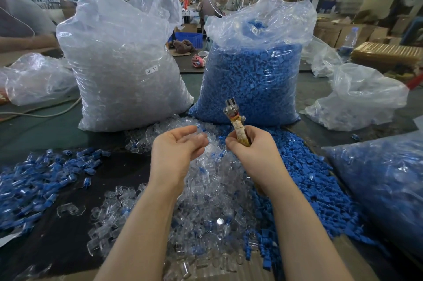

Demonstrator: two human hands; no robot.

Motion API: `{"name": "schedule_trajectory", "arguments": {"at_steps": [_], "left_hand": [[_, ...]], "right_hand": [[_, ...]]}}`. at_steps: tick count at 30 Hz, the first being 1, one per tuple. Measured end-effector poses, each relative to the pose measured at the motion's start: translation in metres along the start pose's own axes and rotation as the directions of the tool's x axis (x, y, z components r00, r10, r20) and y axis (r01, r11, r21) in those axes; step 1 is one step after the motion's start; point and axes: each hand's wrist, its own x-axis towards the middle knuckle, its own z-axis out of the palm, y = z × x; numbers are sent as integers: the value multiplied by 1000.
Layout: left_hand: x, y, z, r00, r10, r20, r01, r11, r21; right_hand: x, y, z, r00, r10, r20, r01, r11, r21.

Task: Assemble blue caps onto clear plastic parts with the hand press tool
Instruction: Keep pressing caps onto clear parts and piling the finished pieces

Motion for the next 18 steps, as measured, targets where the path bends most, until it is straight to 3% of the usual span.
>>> {"name": "schedule_trajectory", "arguments": {"at_steps": [9,18], "left_hand": [[-4,-1,3,995,85,-47,-79,990,116],[-9,0,11,989,124,-80,-121,992,44]], "right_hand": [[-2,-3,5,994,-100,-34,102,991,85],[-5,-9,13,979,-178,-101,186,980,74]]}}
